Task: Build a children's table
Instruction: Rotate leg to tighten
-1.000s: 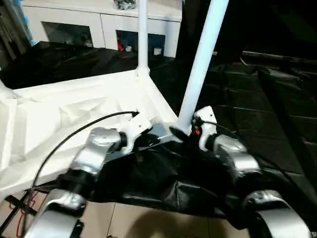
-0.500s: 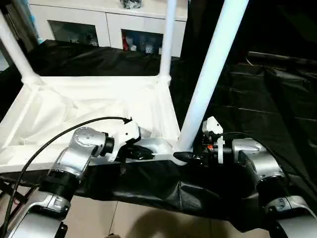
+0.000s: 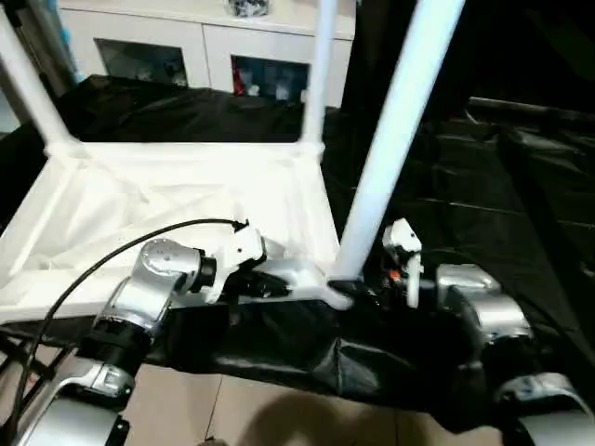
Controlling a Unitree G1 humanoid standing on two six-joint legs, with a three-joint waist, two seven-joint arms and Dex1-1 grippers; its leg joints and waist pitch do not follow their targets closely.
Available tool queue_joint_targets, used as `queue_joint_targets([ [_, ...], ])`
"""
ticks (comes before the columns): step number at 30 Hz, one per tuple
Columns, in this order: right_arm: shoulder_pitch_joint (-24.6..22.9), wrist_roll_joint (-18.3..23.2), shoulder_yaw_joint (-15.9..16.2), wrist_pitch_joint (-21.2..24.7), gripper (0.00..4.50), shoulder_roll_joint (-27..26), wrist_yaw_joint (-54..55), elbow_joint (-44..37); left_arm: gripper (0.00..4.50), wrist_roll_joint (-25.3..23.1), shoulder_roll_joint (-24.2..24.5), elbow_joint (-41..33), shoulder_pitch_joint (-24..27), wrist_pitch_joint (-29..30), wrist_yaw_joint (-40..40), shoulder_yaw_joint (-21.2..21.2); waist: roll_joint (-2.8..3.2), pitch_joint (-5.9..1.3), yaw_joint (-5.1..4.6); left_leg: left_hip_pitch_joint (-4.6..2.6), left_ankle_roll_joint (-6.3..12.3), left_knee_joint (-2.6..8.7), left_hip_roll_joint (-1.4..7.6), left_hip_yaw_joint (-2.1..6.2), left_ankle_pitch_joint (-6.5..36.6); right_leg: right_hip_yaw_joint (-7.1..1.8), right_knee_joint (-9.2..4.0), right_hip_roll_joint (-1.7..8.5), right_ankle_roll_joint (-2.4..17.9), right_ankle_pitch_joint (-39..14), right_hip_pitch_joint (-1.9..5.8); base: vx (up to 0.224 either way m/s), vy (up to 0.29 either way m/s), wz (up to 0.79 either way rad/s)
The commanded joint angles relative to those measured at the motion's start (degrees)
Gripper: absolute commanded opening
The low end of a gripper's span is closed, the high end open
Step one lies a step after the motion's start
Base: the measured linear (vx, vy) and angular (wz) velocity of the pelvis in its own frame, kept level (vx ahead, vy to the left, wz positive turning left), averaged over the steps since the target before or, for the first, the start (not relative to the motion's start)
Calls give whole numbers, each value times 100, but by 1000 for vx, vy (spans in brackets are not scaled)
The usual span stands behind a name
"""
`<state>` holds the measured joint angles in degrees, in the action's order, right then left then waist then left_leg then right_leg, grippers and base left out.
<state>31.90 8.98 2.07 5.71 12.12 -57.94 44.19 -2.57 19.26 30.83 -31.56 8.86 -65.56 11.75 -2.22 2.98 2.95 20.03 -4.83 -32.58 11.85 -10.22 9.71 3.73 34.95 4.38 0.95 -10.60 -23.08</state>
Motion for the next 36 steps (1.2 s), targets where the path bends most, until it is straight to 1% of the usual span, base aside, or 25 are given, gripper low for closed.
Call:
queue_joint_targets([
  [1, 140, -322, 198, -111, 269, -397, 912, 459, 0, -32, -432, 31, -111, 213, 603, 76, 11, -300, -10, -5, -32, 381, 128, 50, 1708, -242, -530, 378, 985, -2384, 234, 0, 0, 0],
  [3, 320, -357, 39, 36, 269, -640, 1820, 788, 0, -79, -670, 105, -156, 259, 924, 77, 13, -301, -34, -14, -33, 380, 121, 59, 1715, -240, -562, 380, 881, -2560, 224, 0, 0, 0],
  [4, 326, -359, 34, 41, 269, -650, 1858, 800, 0, -80, -679, 108, -158, 260, 935, 77, 15, -298, -50, -30, -25, 377, 121, 58, 1789, -241, -574, 369, 861, -2599, 199, 0, 0, 0],
  [5, 382, -366, -39, 103, 269, -747, 2191, 888, 0, -85, -763, 132, -180, 283, 1024, 85, 54, -298, -68, -37, -16, 371, 112, 54, 1822, -243, -581, 357, 857, -2596, 191, 0, 0, 0],
  [6, 451, -376, -116, 161, 269, -904, 2601, 1002, 0, -105, -894, 155, -217, 298, 1156, 113, 37, -300, -78, -34, -3, 367, 110, 44, 1824, -250, -590, 350, 853, -2543, 185, 0, 0, 0],
  [8, 470, -433, -73, 120, 269, -1018, 2680, 1051, 0, -114, -997, 135, -238, 309, 1223, 150, 30, -306, -85, -29, 6, 374, 107, 51, 1832, -240, -581, 342, 836, -2510, 193, 0, 0, 0],
  [9, 446, -460, 0, 5, 269, -1078, 2461, 1039, 0, -105, -1048, 74, -222, 320, 1195, 195, -13, -314, -81, -16, 44, 369, 114, 43, 1827, -240, -581, 344, 851, -2427, 197, 0, 0, 0],
  [10, 442, -466, 18, -36, 304, -1093, 2399, 1042, 0, -104, -1058, 49, -214, 325, 1187, 209, -31, -309, -69, -15, 72, 369, 115, 43, 1821, -240, -580, 350, 853, -2420, 195, 0, 0, 0],
  [11, 440, -431, 13, -99, 325, -1126, 2280, 1043, 0, -103, -1072, -6, -194, 351, 1179, 232, -3, -306, -69, -1, 98, 375, 115, 47, 1804, -244, -571, 354, 856, -2398, 201, 0, 0, 0],
  [13, 473, -283, -52, -102, 341, -1162, 2074, 1061, 0, -105, -1051, -88, -162, 383, 1139, 253, -17, -319, -59, 13, 130, 377, 127, 47, 1726, -248, -548, 361, 887, -2249, 215, 0, 0, 0],
  [16, 433, -355, 271, -292, 373, -909, 1306, 834, 0, -68, -811, -155, -96, 311, 842, 283, 1, -331, -51, 21, 165, 370, 130, 41, 1652, -251, -527, 358, 977, -1978, 233, 0, 0, 0],
  [17, 431, -356, 276, -293, 373, -904, 1292, 827, 0, -67, -806, -154, -95, 311, 835, 283, -5, -332, -52, 29, 188, 368, 127, 36, 1617, -251, -523, 350, 997, -1891, 241, 0, 0, 0],
  [19, 373, -306, 356, -301, 395, -785, 932, 658, 0, -51, -692, -135, -85, 236, 664, 288, -10, -343, -56, 36, 253, 353, 120, 22, 1474, -256, -484, 345, 1087, -1595, 257, 0, 0, 0],
  [21, 251, -219, 466, -327, 395, -540, 267, 381, 0, -7, -477, -157, -53, 101, 282, 318, -20, -349, -29, 40, 332, 344, 116, 20, 1397, -253, -488, 344, 1092, -1522, 280, 0, 0, 0],
  [22, 231, -202, 484, -320, 395, -500, 157, 337, 0, 0, -442, -160, -48, 73, 217, 324, -19, -351, -21, 45, 373, 343, 115, 19, 1333, -253, -478, 345, 1108, -1450, 289, 0, 0, 0],
  [24, 85, -153, 618, -292, 395, -218, -552, 50, 0, 118, -156, -265, 41, -80, -367, 376, -36, -355, -13, 49, 423, 339, 127, 15, 1209, -250, -461, 338, 1173, -1254, 302, 0, 0, 0],
  [25, 68, -157, 629, -287, 395, -181, -632, 17, 0, 137, -112, -286, 56, -96, -452, 383, -23, -353, -1, 53, 446, 338, 144, 9, 1158, -249, -428, 331, 1224, -1133, 301, 0, 0, 0],
  [27, -11, -93, 668, -111, 395, 53, -1066, -173, 0, 127, 67, -245, 45, -163, -653, 378, -7, -346, 7, 37, 437, 340, 161, -5, 1144, -237, -411, 316, 1308, -1049, 287, 0, 0, 0],
  [28, -27, -60, 675, -31, 395, 113, -1188, -222, 0, 108, 101, -198, 24, -191, -663, 365, -22, -337, 27, 26, 420, 343, 167, -6, 1217, -236, -417, 318, 1312, -1142, 288, 0, 0, 0],
  [29, -40, -34, 679, 32, 380, 160, -1285, -259, 0, 94, 127, -160, 6, -213, -670, 354, -29, -336, 45, 15, 412, 342, 166, -7, 1234, -236, -424, 318, 1305, -1183, 292, 0, 0, 0],
  [30, -88, 36, 722, 241, 371, 319, -1599, -402, 0, 77, 203, -7, -64, -299, -709, 309, -32, -329, 73, -13, 389, 340, 180, -20, 1318, -248, -438, 331, 1312, -1257, 262, 0, 0, 0],
  [31, -101, 33, 742, 290, 371, 360, -1673, -437, 0, 83, 229, 23, -79, -322, -743, 304, -24, -330, 113, -40, 365, 340, 173, -24, 1355, -252, -443, 316, 1287, -1313, 253, 0, 0, 0],
  [33, -110, 21, 779, 344, 362, 403, -1772, -457, 0, 98, 260, 36, -93, -333, -789, 297, -33, -321, 128, -30, 307, 349, 184, -26, 1422, -256, -439, 335, 1281, -1410, 246, 0, 0, 0],
  [34, -111, 6, 792, 336, 340, 407, -1784, -447, 0, 118, 275, 29, -94, -328, -822, 293, -33, -324, 139, -11, 262, 357, 182, -14, 1405, -255, -434, 346, 1244, -1475, 262, 0, 0, 0],
  [36, -112, -16, 811, 322, 330, 390, -1785, -439, 0, 144, 294, 17, -90, -326, -857, 287, -41, -330, 153, -14, 222, 355, 177, -13, 1381, -259, -437, 351, 1209, -1490, 255, 0, 0, 0],
])
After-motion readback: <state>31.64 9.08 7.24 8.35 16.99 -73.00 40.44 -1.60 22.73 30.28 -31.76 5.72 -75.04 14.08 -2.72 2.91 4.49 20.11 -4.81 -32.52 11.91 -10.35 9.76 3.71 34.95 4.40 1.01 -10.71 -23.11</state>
